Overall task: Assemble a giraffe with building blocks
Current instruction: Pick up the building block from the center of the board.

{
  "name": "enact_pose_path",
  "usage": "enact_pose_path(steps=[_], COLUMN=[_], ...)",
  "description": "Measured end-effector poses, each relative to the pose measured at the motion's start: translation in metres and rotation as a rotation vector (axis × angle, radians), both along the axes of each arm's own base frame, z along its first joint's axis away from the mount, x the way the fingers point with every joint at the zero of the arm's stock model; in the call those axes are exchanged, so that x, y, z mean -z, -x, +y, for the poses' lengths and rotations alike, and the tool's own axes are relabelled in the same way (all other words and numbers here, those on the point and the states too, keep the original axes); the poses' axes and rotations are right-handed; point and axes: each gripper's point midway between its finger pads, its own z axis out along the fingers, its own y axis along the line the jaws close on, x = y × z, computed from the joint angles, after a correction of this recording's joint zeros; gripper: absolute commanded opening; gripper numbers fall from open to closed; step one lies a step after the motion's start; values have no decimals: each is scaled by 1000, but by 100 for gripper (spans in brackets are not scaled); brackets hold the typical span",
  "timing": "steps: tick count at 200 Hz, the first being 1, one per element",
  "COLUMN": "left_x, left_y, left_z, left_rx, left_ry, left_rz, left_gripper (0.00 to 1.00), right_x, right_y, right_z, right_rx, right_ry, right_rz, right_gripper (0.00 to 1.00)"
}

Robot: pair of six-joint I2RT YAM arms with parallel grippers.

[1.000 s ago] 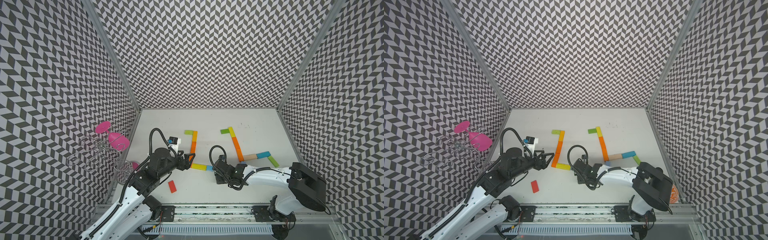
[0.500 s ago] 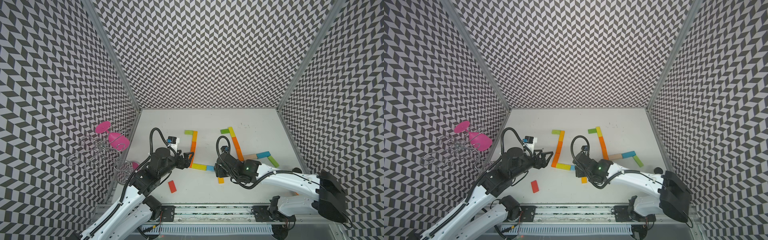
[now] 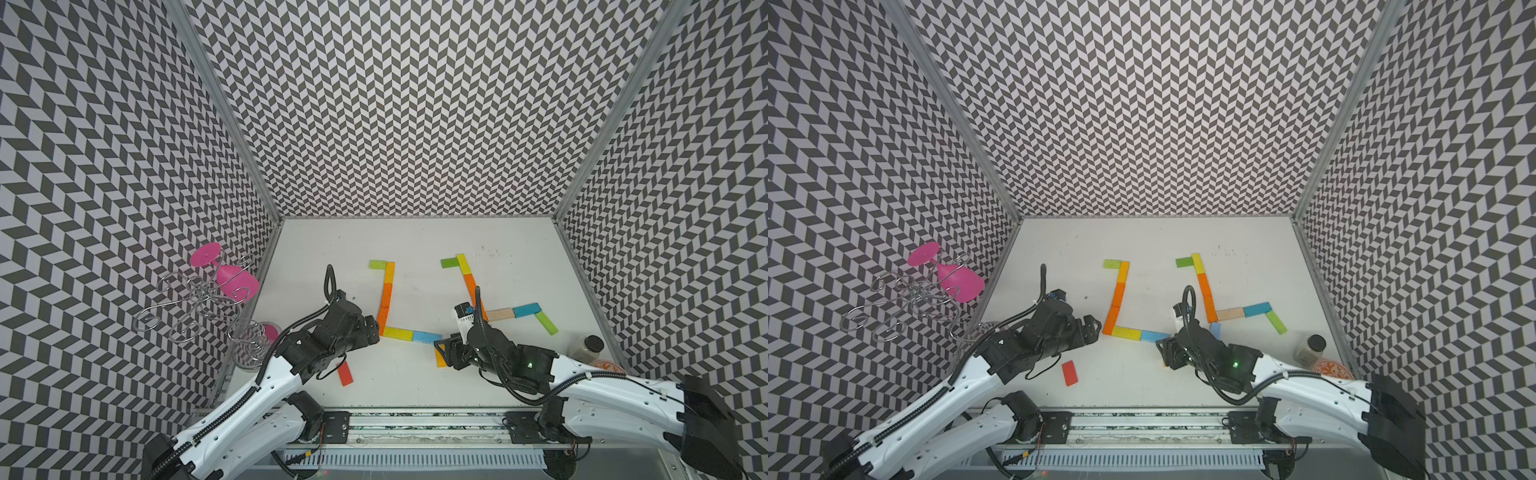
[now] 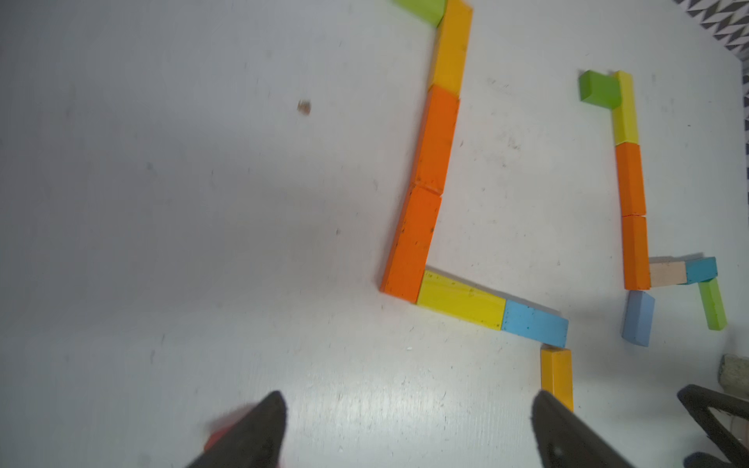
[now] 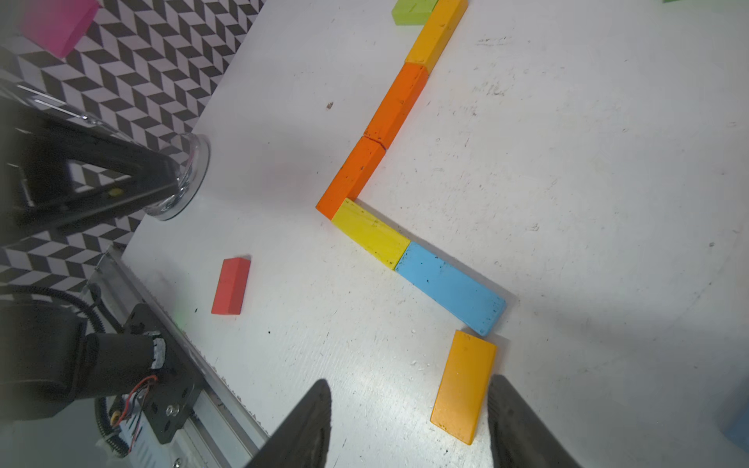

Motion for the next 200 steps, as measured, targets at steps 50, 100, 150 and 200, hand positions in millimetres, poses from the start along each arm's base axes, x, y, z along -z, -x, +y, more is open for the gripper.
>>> enact_pose_path(steps=[50,100,150,200], left_x=[36,73,95,104], left_y=[41,61,69,68], left_z=[15,35,45,48], left_rx=[-101,-198,-232,-235], left_ry=[-37,-107,-225,-278], left_rz=[188,310,409,427], left_gripper=[88,84,81,69], right_x=[-13,-23,-22,-17], right_y=[6,7,8,11], right_z=[19,21,22,14], right_rx=[-118,-141,-146,-152], right_ry=[-74,-135,-148,-142], right_rz=[-80,-133,-144,-158], right_gripper=[59,56,55,55])
